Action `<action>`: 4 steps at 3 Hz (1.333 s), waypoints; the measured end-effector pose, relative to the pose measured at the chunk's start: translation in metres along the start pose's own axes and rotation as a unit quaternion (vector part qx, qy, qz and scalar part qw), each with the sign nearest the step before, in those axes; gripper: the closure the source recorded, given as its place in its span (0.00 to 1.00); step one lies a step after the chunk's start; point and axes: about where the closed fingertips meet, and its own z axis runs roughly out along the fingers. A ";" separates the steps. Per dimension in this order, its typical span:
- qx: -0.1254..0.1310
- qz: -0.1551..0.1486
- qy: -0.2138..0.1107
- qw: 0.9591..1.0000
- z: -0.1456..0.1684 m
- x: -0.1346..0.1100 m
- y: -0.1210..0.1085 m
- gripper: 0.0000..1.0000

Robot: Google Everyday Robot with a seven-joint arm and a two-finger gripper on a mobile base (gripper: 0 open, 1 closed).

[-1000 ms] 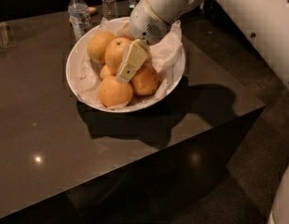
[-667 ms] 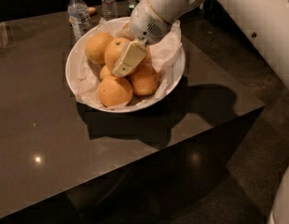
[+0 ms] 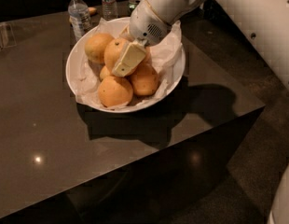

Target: Pick orange from white bowl

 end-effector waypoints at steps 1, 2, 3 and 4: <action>0.000 0.000 0.000 1.000 0.000 0.000 0.000 1.00; 0.004 -0.029 -0.027 0.999 -0.011 -0.016 0.008 1.00; 0.027 -0.081 -0.068 0.994 -0.047 -0.042 0.041 1.00; 0.071 -0.112 -0.097 0.986 -0.087 -0.051 0.086 1.00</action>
Offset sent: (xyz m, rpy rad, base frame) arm -0.0242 0.0040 0.0477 0.1366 -0.0969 0.0944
